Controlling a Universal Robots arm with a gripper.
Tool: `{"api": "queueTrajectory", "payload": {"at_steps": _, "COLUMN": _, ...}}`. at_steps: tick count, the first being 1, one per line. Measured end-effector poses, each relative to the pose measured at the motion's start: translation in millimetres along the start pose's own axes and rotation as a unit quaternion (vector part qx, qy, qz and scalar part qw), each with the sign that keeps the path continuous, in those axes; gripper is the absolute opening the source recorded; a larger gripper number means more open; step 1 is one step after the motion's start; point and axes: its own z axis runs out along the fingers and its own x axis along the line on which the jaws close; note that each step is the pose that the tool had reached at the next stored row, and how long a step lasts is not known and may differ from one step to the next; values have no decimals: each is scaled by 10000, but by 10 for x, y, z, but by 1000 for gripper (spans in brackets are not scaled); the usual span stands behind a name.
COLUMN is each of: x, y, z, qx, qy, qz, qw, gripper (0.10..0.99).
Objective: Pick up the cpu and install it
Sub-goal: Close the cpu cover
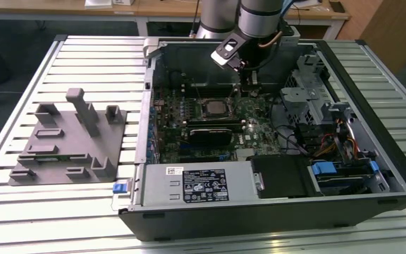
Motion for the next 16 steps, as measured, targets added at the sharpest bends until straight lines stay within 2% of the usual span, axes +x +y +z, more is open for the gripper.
{"api": "queueTrajectory", "payload": {"at_steps": 16, "x": 1, "y": -137, "z": 7, "qx": 0, "qy": 0, "qz": 0, "qw": 10000, "gripper": 106}}
